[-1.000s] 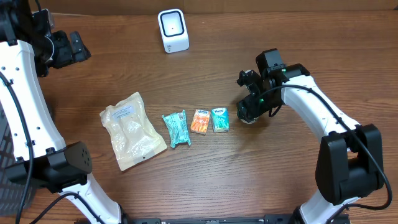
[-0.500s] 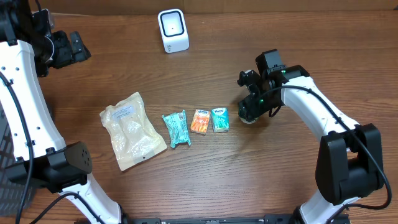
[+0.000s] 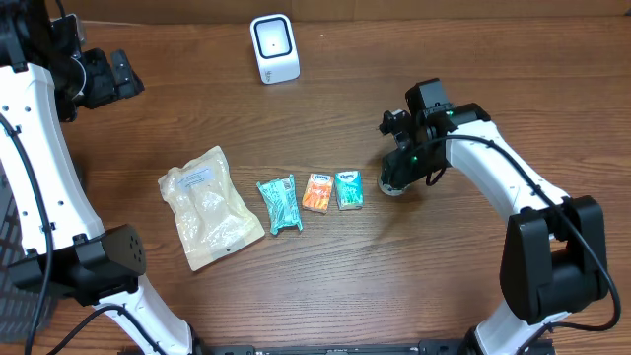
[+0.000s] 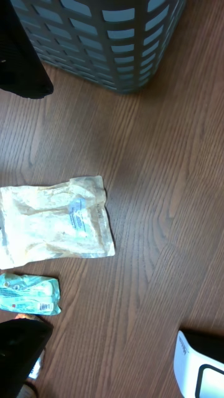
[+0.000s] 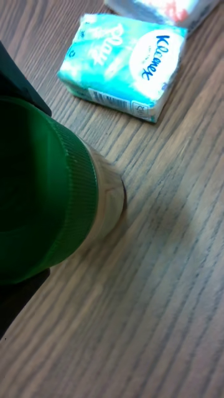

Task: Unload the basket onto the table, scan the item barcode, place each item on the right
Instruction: 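Lower the right gripper and close it around the bottle cap, then lift the bottle with right gripper and carry it to the scanner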

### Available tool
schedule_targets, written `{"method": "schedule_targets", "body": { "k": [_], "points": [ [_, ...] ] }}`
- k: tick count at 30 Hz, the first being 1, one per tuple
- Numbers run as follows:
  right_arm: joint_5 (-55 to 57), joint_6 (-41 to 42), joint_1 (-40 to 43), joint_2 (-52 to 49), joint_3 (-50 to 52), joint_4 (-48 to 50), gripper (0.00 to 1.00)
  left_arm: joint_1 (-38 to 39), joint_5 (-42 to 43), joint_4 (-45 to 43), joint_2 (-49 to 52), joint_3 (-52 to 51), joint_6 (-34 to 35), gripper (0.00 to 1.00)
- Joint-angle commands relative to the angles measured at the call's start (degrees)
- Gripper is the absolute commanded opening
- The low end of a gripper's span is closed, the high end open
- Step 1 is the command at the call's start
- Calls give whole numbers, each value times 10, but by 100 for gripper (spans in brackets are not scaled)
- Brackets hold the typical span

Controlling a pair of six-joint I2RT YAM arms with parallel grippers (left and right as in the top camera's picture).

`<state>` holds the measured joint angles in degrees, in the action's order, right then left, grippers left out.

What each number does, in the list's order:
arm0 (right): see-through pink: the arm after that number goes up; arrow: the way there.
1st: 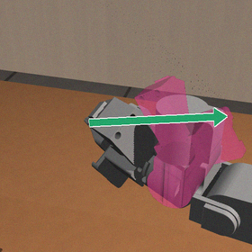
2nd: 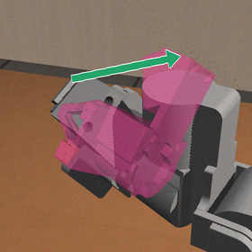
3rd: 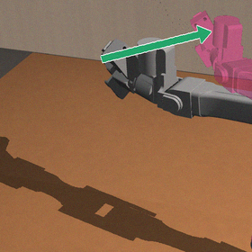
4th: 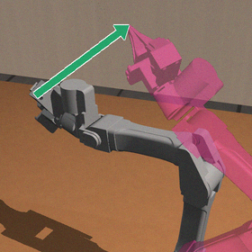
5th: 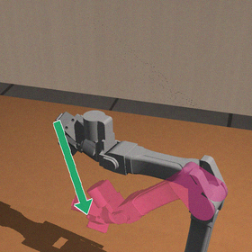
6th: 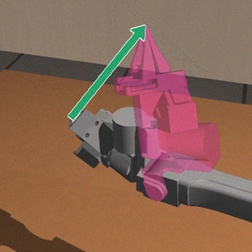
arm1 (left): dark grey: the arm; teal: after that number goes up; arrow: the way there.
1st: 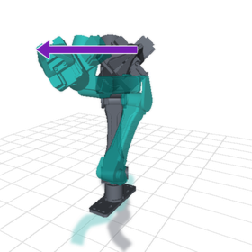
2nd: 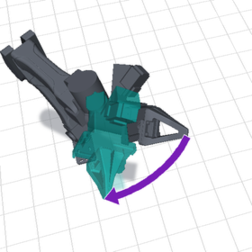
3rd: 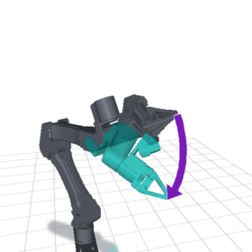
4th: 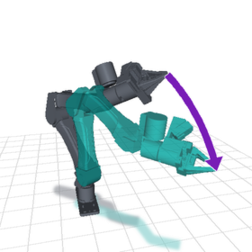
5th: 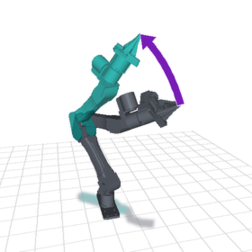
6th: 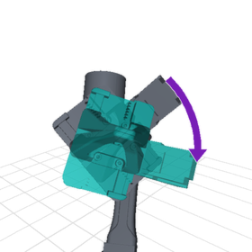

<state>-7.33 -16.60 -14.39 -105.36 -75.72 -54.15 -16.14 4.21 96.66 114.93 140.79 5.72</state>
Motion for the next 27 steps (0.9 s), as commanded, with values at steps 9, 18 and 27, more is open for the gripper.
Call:
{"method": "schedule_targets", "body": {
  "k": [9, 18, 27],
  "points": [
    [-370, 98, 0, -1, -159, 11, 22, 0, -2, 1, 1, -1, -10, 100],
    [-613, 142, 0, -1, -174, 108, 18, 0, -2, 1, 1, -1, -10, 99],
    [-596, 179, 0, -1, -174, 155, 19, 0, -2, 1, 1, -1, -10, 99]
  ]
}}
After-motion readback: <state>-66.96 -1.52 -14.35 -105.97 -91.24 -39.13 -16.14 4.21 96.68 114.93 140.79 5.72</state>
